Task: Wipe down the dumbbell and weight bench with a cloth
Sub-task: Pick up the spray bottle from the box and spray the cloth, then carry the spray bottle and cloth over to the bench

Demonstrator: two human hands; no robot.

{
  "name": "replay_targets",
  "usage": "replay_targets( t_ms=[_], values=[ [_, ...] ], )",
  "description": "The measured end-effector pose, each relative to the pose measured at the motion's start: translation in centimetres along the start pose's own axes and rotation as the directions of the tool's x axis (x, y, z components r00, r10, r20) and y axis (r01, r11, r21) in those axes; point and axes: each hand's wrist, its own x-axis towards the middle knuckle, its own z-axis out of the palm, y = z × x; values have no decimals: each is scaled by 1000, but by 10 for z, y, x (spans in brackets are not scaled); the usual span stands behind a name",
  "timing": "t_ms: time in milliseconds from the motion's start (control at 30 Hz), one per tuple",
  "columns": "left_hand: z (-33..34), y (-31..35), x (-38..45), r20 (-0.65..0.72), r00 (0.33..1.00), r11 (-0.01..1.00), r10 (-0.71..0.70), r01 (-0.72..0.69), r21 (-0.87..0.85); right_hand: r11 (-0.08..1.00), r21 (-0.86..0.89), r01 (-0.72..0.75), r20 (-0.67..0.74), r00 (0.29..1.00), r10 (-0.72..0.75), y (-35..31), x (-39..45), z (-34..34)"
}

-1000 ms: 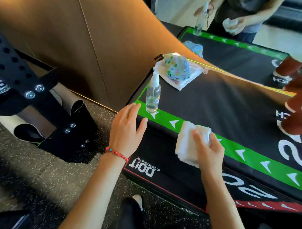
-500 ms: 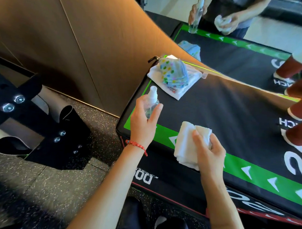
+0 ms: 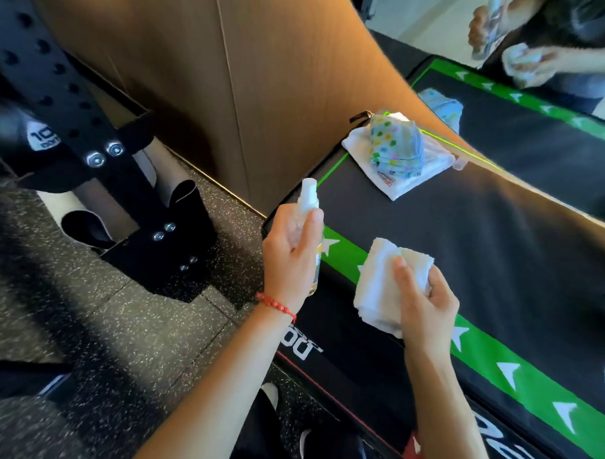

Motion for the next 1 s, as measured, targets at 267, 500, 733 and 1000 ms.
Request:
replay_targets(
  t_ms=[267, 500, 733, 1000],
  values=[
    [-34, 0, -80, -266, 954, 991, -136, 135, -22, 998, -33, 56, 347, 937, -41, 14, -25, -8],
    [-87, -1, -151, -533, 821, 970, -205, 244, 4, 992, -104, 69, 592, 806, 6, 26, -78, 9],
    [-159, -1, -216, -696, 679, 972, -235, 171, -162, 986, -142, 85, 798, 600, 63, 30, -157, 43],
    [-273, 3, -314, -845, 486, 975, -224, 111, -194, 978, -160, 136, 930, 354, 102, 39, -298, 82]
  ],
)
